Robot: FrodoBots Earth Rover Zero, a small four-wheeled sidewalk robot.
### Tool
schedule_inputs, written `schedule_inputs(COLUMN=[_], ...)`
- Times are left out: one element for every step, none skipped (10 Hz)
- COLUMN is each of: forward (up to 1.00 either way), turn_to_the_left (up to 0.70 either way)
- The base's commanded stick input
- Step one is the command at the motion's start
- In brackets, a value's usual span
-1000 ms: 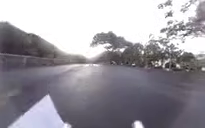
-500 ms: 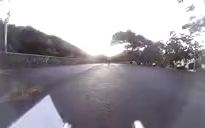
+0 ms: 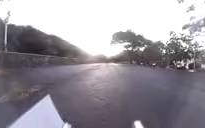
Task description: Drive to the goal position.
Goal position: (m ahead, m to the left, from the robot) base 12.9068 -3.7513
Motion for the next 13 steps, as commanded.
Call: schedule_inputs(forward=[0.50,0.50,0.50,0.50,0.50,0.50,0.50,0.50,0.50,0.50,0.50,0.50,0.50], turn_to_the_left=[0.00,0.00,0.00,0.00,0.00,0.00,0.00,0.00,0.00,0.00,0.00,0.00,0.00])
